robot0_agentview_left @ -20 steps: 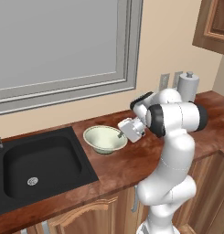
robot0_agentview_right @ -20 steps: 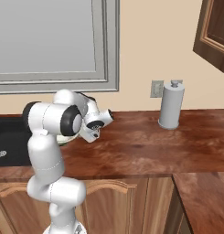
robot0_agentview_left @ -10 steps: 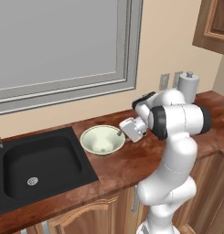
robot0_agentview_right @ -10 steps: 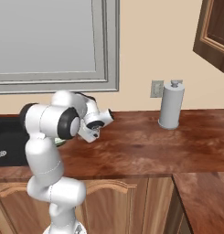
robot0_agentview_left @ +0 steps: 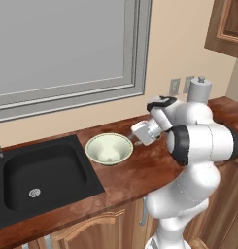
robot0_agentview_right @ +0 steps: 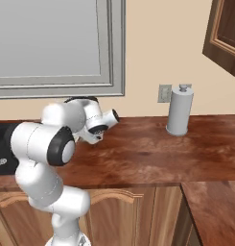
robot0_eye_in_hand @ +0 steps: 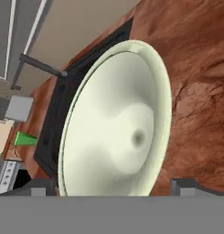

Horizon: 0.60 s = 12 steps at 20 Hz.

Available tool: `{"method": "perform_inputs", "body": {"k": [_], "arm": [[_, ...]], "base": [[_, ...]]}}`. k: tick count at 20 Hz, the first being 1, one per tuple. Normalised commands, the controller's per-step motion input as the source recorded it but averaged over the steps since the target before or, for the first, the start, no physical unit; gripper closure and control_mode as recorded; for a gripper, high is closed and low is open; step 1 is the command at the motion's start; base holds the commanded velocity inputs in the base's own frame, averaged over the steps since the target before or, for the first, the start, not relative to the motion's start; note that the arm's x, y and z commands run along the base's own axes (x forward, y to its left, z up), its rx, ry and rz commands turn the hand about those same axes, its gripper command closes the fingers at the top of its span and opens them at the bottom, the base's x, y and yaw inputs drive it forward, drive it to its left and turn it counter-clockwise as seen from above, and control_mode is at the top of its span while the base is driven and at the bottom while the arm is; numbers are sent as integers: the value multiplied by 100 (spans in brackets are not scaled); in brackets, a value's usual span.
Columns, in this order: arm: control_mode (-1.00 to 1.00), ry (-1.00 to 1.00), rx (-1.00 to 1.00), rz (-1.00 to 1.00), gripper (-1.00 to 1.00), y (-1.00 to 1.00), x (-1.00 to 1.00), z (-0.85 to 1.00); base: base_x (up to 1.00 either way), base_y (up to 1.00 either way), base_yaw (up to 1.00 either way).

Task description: Pick the cup and bowl from the counter and place them on the counter next to the sink.

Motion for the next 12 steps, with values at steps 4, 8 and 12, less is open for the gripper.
{"method": "perform_inputs", "body": {"k": [4,8,12], "arm": [[-100,-13,-1,-1,-100,-28,-92,36],[-100,-8,0,-6,-100,-41,-100,21],[-100,-4,0,-8,-100,-37,-100,22]], "base": [[0,0,0],[0,0,0],[0,0,0]]}}
